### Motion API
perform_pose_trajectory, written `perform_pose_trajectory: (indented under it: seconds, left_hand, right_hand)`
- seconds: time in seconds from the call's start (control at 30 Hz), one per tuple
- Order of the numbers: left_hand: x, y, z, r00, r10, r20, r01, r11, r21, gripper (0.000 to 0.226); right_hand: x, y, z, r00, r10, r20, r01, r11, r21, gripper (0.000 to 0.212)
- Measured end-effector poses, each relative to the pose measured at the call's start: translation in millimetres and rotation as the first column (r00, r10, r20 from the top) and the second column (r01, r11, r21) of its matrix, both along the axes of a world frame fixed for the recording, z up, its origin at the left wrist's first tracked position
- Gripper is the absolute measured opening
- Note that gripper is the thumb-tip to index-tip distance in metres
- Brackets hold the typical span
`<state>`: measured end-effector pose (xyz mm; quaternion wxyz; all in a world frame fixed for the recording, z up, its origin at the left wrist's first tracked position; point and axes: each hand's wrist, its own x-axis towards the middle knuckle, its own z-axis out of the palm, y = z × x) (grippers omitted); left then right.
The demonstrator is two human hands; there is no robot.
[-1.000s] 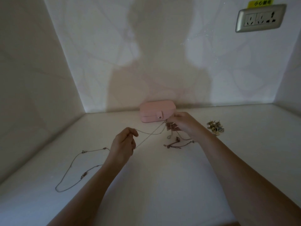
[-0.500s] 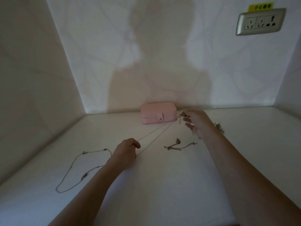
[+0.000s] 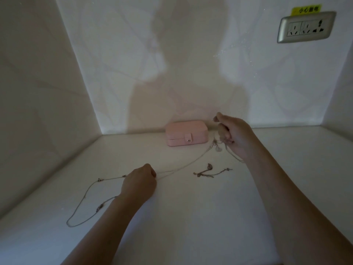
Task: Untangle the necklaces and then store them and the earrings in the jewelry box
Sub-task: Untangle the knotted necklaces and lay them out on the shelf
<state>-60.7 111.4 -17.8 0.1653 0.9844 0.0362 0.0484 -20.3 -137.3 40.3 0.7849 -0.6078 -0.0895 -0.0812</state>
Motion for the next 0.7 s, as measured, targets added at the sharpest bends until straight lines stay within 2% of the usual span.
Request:
perform_pose_trajectory:
  seconds: [0.07, 0.1, 0.17, 0.23, 0.3, 0.37, 0.47, 0.53, 0.63, 0.7]
  left_hand:
    - [0.3, -3.0, -0.8, 0.999, -0.051, -0.001, 0.051, 0.995, 0.088, 0.035]
    - [0.4, -4.4, -1.1, 0.994, -0.108, 0.025, 0.105, 0.991, 0.077, 0.039]
    - [-2.9, -11.0, 1.5, 0.954, -0.263, 0.145, 0.283, 0.949, -0.136, 0.048]
    - [-10.4, -24.0, 7.0, 0.898, -0.360, 0.252, 0.438, 0.783, -0.443, 0.049]
    - [-18.7, -37.7, 12.6, 0.868, -0.404, 0.289, 0.485, 0.563, -0.669, 0.035]
    - [-25.1, -45.0, 15.3, 0.874, -0.372, 0.312, 0.446, 0.361, -0.819, 0.030]
    - [-26.8, -44.8, 16.9, 0.886, -0.355, 0.298, 0.376, 0.174, -0.910, 0.030]
    - [-27.8, -43.9, 16.4, 0.871, -0.406, 0.278, 0.349, 0.111, -0.931, 0.025]
    - [-31.7, -47.3, 17.4, 0.872, -0.424, 0.243, 0.331, 0.145, -0.933, 0.017]
    - [-32.0, -46.6, 21.9, 0.902, -0.368, 0.225, 0.278, 0.095, -0.956, 0.016]
  right_hand:
    - [-7.9, 9.7, 2.5, 0.991, 0.132, 0.028, -0.129, 0.988, -0.089, 0.026]
    - [-11.2, 15.3, 2.6, 0.983, 0.180, 0.031, -0.173, 0.974, -0.149, 0.025]
    - [-16.8, 23.8, 1.4, 0.965, 0.260, 0.023, -0.247, 0.938, -0.244, 0.022]
    - [-22.5, 30.2, 1.5, 0.936, 0.352, 0.004, -0.335, 0.895, -0.294, 0.019]
    - [-27.6, 34.1, 3.7, 0.895, 0.446, -0.012, -0.427, 0.849, -0.311, 0.019]
    - [-29.9, 34.8, 6.3, 0.875, 0.483, -0.017, -0.462, 0.826, -0.323, 0.021]
    - [-30.6, 33.9, 8.6, 0.903, 0.431, -0.002, -0.395, 0.825, -0.404, 0.022]
    - [-32.9, 36.7, 8.9, 0.908, 0.418, 0.020, -0.370, 0.823, -0.432, 0.023]
    - [-37.8, 40.1, 10.0, 0.910, 0.413, 0.042, -0.347, 0.812, -0.469, 0.023]
    - [-38.3, 34.9, 12.8, 0.930, 0.365, 0.037, -0.282, 0.777, -0.563, 0.018]
